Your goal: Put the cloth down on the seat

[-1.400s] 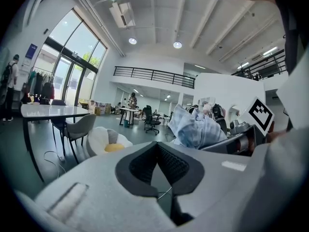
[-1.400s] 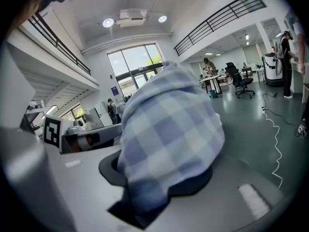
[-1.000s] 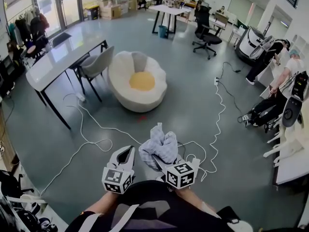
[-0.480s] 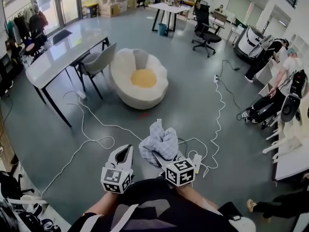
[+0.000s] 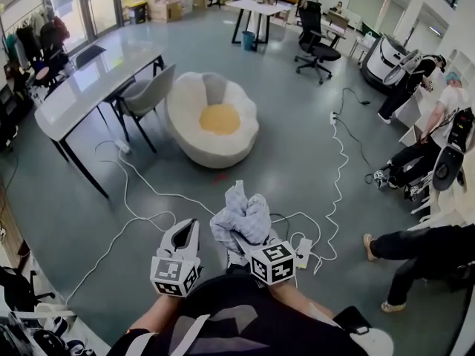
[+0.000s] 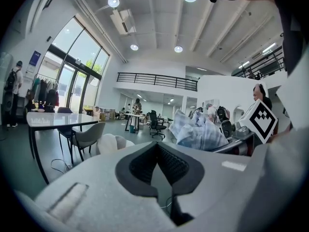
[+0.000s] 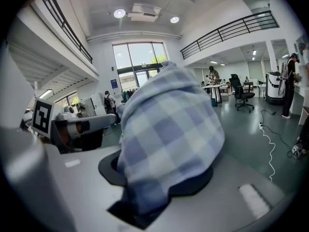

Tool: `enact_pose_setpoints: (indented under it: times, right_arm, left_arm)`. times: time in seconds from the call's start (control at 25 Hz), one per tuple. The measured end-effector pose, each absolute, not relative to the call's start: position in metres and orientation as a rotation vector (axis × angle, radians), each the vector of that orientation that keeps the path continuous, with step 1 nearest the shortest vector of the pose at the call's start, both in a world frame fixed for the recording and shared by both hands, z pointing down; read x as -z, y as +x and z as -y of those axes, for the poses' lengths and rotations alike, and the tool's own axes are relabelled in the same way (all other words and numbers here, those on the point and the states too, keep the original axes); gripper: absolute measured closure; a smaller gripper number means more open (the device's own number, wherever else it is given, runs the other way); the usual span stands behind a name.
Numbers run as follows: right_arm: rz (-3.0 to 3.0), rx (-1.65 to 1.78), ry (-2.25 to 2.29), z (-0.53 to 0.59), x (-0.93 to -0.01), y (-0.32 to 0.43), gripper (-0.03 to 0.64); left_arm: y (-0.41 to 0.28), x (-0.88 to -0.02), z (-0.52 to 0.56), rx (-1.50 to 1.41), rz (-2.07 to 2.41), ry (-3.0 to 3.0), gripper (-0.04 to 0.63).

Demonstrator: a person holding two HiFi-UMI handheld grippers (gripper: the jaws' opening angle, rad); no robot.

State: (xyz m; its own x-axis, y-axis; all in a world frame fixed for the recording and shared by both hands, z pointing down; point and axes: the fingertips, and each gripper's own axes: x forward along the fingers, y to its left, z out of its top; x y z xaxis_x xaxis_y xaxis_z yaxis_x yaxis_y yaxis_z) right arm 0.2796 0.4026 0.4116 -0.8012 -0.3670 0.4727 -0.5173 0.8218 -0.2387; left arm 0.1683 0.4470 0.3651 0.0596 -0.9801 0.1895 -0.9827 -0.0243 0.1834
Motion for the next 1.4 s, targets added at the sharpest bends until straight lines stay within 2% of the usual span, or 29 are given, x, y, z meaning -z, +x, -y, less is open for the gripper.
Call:
enact_pose_setpoints:
  times: [0.56, 1.4]
  right_arm:
    - [2.587, -0.509, 0.618, -0.282, -0.429, 0.248, 0.430]
    - [2.600, -0.499, 0.618, -0.178, -0.433, 0.264, 0.430]
  left_arm:
    - [0.140, -0.375, -0.327, -0.062, 2.014, 2.017, 0.597]
    - [0.152, -0.379, -0.220, -0.106, 2.011, 1.998, 0.597]
